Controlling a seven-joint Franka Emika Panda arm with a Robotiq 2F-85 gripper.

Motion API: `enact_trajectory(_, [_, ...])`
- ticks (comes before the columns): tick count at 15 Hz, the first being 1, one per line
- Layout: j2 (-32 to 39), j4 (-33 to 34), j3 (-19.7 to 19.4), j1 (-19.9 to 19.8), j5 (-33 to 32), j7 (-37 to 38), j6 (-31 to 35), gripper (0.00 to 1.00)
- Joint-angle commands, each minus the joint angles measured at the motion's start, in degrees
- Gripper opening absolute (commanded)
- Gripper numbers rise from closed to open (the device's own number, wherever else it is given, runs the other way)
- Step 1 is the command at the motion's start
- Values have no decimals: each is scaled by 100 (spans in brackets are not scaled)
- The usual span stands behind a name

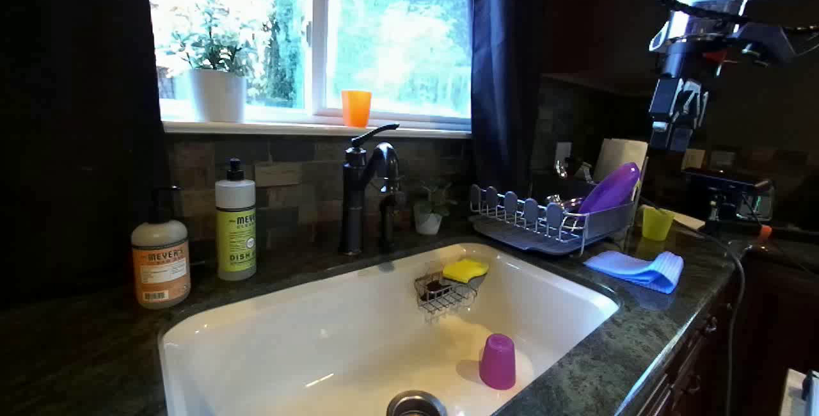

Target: Take the green knife off of the dish rack and put it into the glass bowl

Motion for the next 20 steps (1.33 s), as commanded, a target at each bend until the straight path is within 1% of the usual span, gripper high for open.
enact_trajectory(1, [4, 11, 6, -3, 6, -1, -13, 100])
enact_trajectory(3, [4, 11, 6, -3, 6, -1, -13, 100])
enact_trajectory(5, [53, 76, -15, -120, 73, 315, 457, 100])
enact_trajectory(7, [126, 259, -129, -239, 234, 585, 840, 100])
enact_trajectory(10, [252, 482, -223, -447, 303, 889, 1285, 100])
enact_trajectory(14, [395, 669, -322, -735, 386, 1299, 1641, 100])
enact_trajectory(15, [415, 701, -362, -754, 468, 1358, 1725, 100])
enact_trajectory(16, [409, 709, -463, -682, 594, 1219, 1755, 100])
enact_trajectory(17, [325, 660, -320, -760, 407, 1160, 1635, 100])
enact_trajectory(20, [368, 686, -384, -766, 511, 1156, 1679, 100])
